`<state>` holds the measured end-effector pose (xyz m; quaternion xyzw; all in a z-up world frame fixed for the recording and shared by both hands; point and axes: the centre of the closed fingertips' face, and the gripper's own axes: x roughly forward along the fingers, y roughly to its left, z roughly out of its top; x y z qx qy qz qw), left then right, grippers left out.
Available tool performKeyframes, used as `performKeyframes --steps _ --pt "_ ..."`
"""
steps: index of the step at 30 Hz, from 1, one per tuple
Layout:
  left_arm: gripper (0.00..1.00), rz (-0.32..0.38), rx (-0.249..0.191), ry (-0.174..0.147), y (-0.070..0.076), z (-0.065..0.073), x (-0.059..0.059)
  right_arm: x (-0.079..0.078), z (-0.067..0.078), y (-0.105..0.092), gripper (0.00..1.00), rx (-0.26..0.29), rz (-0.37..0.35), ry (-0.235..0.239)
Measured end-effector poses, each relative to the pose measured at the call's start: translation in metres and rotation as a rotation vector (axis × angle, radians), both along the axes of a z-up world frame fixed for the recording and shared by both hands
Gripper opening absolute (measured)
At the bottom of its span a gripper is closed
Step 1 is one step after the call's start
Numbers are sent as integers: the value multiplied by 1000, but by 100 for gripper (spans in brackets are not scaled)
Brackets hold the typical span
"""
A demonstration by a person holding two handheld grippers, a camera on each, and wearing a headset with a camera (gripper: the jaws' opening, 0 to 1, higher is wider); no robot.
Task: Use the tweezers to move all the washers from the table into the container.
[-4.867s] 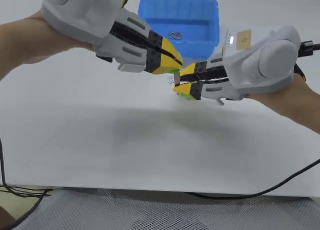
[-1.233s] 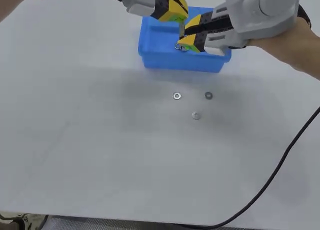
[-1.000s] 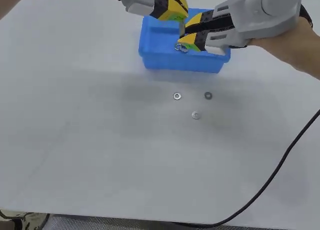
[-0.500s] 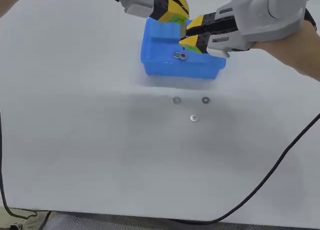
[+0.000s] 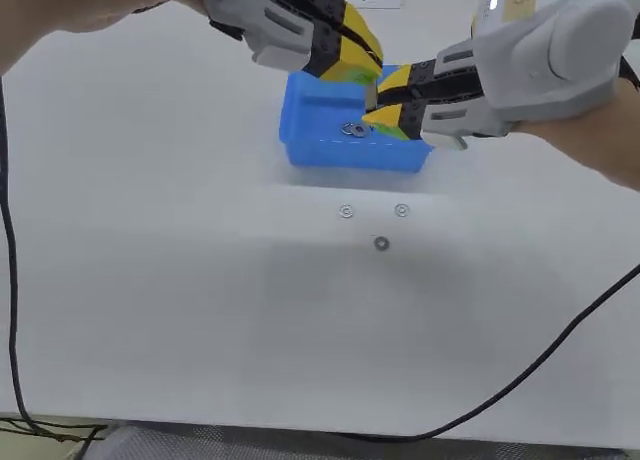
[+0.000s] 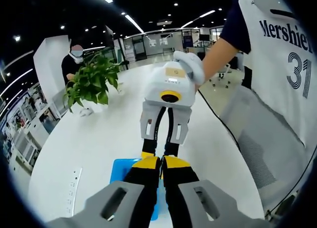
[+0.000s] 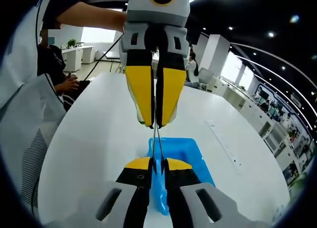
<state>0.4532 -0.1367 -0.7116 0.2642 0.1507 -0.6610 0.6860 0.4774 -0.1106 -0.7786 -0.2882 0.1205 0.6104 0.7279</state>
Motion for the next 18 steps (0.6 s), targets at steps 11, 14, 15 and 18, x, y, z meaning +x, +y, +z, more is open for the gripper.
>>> performKeyframes --steps 11,14,15,18 --pt "6 8 0 17 2 -6 -25 -28 -5 3 11 1 15 20" --pt "6 17 -9 28 3 -9 -30 -35 -8 4 11 -4 21 27" --pt "6 19 -10 29 3 -10 -32 -38 -9 5 11 -6 23 29" --pt "6 27 -17 43 5 -16 -37 -41 -14 6 11 -14 30 38"
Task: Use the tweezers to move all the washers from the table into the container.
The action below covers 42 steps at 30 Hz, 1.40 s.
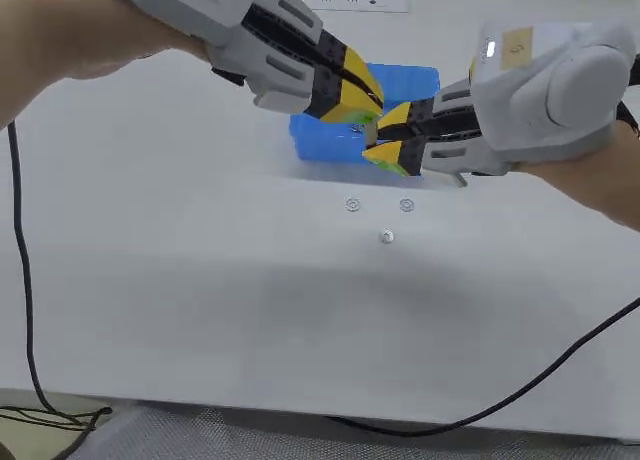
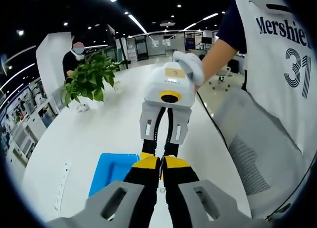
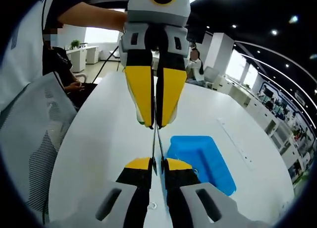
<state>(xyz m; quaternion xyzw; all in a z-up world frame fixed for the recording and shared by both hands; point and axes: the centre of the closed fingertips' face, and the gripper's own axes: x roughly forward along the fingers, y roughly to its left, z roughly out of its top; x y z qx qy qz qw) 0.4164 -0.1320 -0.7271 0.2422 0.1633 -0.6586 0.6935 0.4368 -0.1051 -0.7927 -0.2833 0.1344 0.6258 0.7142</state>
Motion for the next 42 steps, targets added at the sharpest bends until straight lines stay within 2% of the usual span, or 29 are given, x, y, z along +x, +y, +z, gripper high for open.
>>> performKeyframes --steps 12,24,34,40,42 --pt "6 18 -8 59 9 -24 -9 -19 -23 8 11 -15 14 49" --pt "6 33 -10 96 11 -41 -4 -17 -38 10 11 -16 6 93" --pt "6 34 2 110 11 -54 -2 -15 -51 12 11 -22 -1 122" --pt "6 38 9 118 13 -60 1 -12 -54 14 11 -15 -2 140" --pt "6 43 -1 117 12 -59 3 -11 -54 14 11 -15 0 140"
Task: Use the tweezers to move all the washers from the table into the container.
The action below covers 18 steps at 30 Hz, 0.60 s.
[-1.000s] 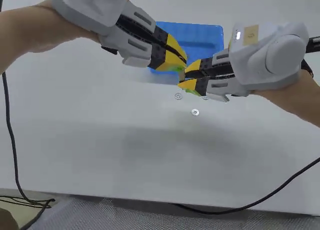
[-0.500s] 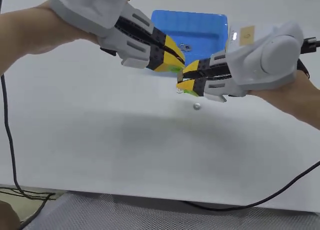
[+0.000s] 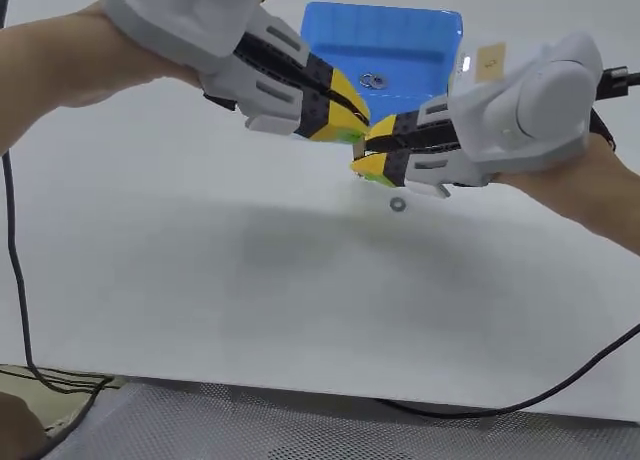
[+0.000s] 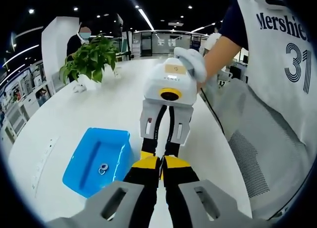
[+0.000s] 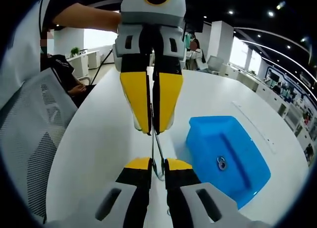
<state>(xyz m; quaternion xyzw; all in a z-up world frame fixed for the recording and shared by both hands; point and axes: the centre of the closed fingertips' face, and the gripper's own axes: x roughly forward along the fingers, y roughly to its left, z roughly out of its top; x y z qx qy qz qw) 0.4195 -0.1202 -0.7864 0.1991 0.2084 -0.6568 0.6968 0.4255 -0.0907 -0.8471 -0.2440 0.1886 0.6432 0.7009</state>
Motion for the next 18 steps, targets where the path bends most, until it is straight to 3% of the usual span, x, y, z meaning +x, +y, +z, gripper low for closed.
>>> performKeyframes --steps 18 --pt "7 -6 -1 38 -1 0 -1 -1 -2 -2 11 1 -9 9"
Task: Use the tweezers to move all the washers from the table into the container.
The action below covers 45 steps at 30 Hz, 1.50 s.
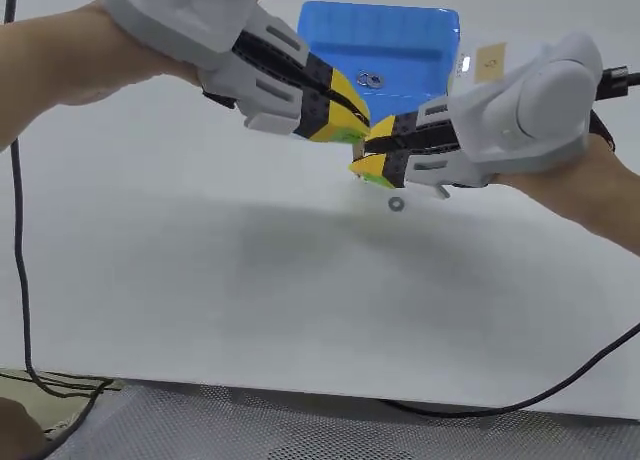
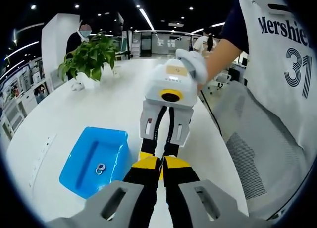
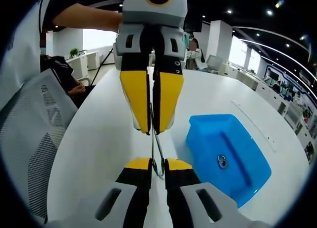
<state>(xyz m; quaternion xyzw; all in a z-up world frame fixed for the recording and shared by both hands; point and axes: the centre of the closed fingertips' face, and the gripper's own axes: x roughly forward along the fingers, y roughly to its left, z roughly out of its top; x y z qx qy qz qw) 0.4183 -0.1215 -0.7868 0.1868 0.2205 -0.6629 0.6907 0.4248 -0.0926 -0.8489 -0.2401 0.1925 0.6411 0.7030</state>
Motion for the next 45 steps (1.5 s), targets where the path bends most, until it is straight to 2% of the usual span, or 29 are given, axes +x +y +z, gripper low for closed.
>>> performKeyframes --steps 12,17,23,34,45 --pt "6 3 -3 18 -2 0 6 2 -1 -1 10 0 -6 12" --pt "7 -4 -7 26 -4 0 3 1 -1 -1 10 -3 -7 7" --pt "7 -10 2 19 0 3 -2 -4 2 1 10 -2 6 -4" --pt "6 23 -20 -11 10 28 1 -1 26 9 10 23 13 -45" --pt "6 3 -16 -68 10 55 3 6 54 11 10 28 19 -106"
